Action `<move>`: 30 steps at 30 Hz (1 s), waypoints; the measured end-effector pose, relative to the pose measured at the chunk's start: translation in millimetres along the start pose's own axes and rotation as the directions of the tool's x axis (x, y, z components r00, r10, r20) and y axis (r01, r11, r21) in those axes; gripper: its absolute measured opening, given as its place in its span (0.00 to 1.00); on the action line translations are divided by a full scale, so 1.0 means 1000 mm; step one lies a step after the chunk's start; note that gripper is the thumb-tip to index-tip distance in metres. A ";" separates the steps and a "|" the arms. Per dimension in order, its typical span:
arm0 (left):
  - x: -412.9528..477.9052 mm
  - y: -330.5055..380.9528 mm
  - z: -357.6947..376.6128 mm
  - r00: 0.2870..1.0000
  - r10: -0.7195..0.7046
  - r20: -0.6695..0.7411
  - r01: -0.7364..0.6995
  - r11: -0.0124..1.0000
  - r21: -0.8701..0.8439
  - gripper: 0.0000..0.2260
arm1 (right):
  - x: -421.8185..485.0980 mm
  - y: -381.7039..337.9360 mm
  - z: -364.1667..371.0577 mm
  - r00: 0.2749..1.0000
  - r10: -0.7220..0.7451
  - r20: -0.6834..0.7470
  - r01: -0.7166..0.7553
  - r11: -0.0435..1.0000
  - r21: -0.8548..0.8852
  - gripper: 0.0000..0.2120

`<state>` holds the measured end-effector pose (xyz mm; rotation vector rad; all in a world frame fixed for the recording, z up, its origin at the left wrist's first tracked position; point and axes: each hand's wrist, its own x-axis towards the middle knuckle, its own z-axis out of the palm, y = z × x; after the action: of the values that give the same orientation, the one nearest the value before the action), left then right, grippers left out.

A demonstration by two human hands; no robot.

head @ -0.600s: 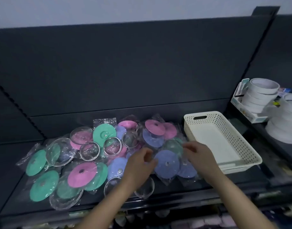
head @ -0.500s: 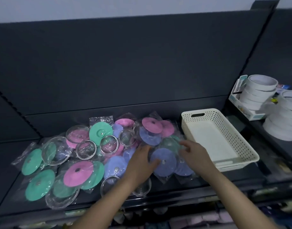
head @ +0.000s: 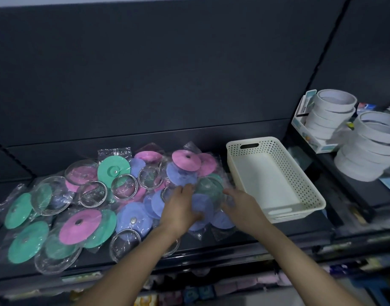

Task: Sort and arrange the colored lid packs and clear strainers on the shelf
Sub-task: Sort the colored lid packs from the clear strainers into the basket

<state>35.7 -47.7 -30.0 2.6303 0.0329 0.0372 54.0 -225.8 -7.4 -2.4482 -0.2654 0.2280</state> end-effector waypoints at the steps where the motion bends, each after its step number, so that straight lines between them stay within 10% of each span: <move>1: -0.001 -0.001 -0.002 1.000 -0.012 -0.013 0.011 0.998 -0.054 0.24 | -0.002 0.003 0.003 1.000 -0.017 0.013 0.017 1.000 -0.014 0.14; 13: -0.028 -0.009 -0.019 0.955 -0.234 -0.182 0.151 0.913 -0.379 0.12 | -0.020 0.025 0.056 0.996 0.094 -0.009 -0.093 0.960 -0.262 0.46; 21: -0.034 -0.022 -0.028 0.920 -0.330 -0.212 0.210 0.871 -0.443 0.14 | -0.010 0.026 0.050 0.964 0.258 -0.057 -0.233 0.932 0.278 0.25; 30: -0.006 -0.029 -0.053 0.929 -0.288 -0.230 0.129 0.839 -0.529 0.14 | -0.007 -0.019 -0.016 0.966 0.172 -0.195 -0.133 0.971 0.198 0.09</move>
<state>27.7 3.3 2.3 2.0537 0.3713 0.3287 48.2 -223.0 17.9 -2.2876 0.0372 0.0536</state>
